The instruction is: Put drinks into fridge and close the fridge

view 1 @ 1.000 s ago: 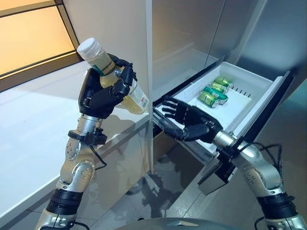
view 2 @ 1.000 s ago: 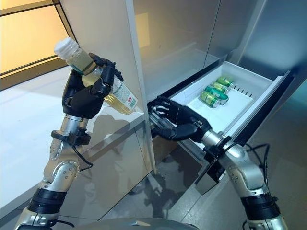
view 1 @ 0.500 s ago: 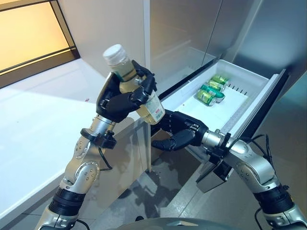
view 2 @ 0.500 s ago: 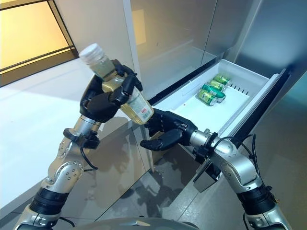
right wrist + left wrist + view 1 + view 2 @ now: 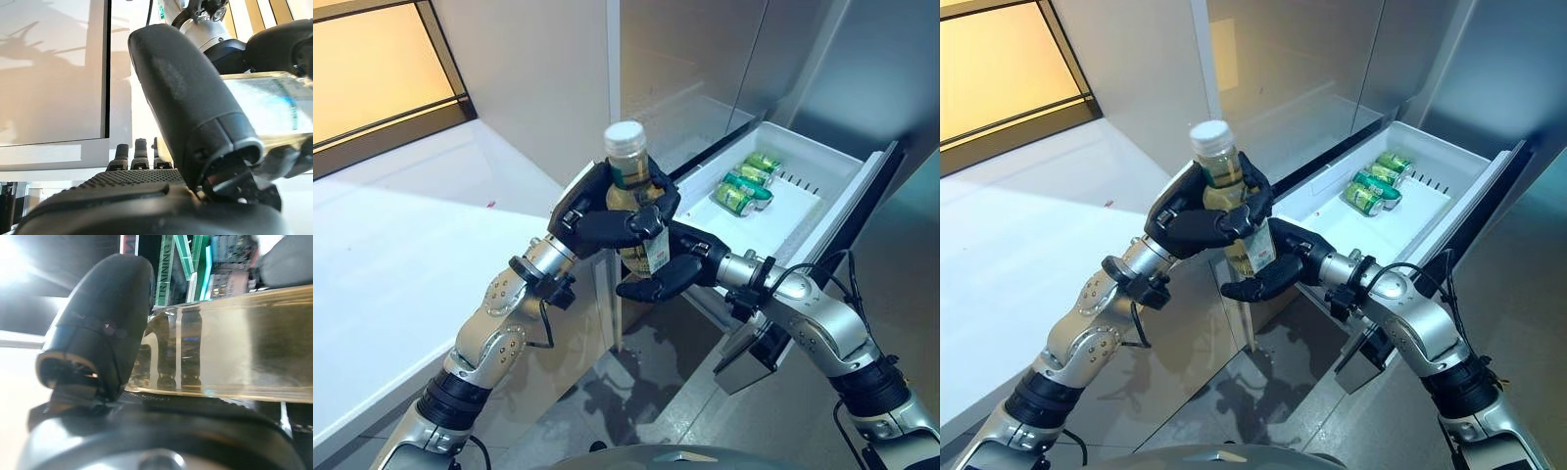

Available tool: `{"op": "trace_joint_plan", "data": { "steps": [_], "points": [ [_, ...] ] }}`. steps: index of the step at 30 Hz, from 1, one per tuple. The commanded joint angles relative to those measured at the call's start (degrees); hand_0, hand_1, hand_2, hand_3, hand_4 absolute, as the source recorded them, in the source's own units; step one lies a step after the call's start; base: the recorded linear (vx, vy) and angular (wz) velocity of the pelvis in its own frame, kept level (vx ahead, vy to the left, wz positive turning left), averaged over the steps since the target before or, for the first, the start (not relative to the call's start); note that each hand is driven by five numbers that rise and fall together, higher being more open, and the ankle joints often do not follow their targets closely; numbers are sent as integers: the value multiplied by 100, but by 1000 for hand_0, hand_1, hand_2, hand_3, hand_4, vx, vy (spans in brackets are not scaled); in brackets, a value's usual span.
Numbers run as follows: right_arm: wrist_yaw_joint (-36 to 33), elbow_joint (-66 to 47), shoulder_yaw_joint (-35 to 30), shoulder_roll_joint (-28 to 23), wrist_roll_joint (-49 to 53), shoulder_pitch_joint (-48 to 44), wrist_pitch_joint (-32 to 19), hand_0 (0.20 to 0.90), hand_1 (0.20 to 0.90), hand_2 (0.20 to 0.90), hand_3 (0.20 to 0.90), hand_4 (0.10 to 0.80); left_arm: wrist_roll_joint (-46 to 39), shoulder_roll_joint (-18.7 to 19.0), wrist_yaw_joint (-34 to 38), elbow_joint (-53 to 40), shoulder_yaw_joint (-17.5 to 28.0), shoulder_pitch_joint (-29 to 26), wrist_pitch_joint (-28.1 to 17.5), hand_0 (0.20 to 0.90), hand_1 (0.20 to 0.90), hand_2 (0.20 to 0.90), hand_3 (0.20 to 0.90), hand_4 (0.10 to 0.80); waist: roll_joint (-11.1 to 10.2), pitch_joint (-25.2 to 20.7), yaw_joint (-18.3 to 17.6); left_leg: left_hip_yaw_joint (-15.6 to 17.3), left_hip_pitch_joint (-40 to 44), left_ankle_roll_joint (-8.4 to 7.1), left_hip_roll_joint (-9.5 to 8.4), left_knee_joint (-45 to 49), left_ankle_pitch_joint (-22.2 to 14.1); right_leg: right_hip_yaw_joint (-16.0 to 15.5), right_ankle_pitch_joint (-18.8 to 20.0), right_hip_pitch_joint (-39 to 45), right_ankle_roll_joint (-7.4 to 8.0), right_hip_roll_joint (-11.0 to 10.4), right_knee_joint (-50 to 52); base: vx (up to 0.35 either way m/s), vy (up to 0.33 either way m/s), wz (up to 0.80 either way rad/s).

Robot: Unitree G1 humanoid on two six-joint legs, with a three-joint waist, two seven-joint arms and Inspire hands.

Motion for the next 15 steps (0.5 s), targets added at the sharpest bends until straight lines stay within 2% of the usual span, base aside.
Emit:
{"op": "trace_joint_plan", "data": {
  "steps": [1,5,13,14,15],
  "points": [
    [-139,-395,-183,132,704,-752,-270,900,900,900,900,800,-57,-151,-179,-282,73,-845,-606,300,300,300,200,100,-37,-533,83,-124,17,66,-70,6,-309,-192,296,-325,274,25,251,0,0,0],
    [-189,-318,-243,53,853,-757,-248,900,900,900,900,800,-31,-68,-189,-215,75,-796,-588,300,300,300,200,100,-42,-538,87,-119,10,63,-67,6,-309,-193,308,-322,279,23,232,0,0,0],
    [-76,-225,-151,82,1345,-733,157,900,900,900,900,800,-23,-77,-149,-151,-30,-791,-679,300,300,300,200,100,-58,-547,79,-100,10,62,-64,6,-305,-199,331,-328,288,11,217,0,0,0],
    [-74,-223,-107,113,1421,-707,219,625,625,625,579,479,-25,-97,-150,-139,-66,-798,-702,300,300,300,200,100,-61,-545,78,-97,8,61,-63,6,-304,-202,333,-327,290,9,212,0,0,0],
    [-94,-212,-61,145,1399,-682,204,380,380,380,293,193,-75,-124,-152,-136,-113,-800,-766,300,300,300,200,100,-65,-541,77,-90,8,61,-61,6,-303,-199,334,-328,293,7,212,0,0,0]
  ]
}}
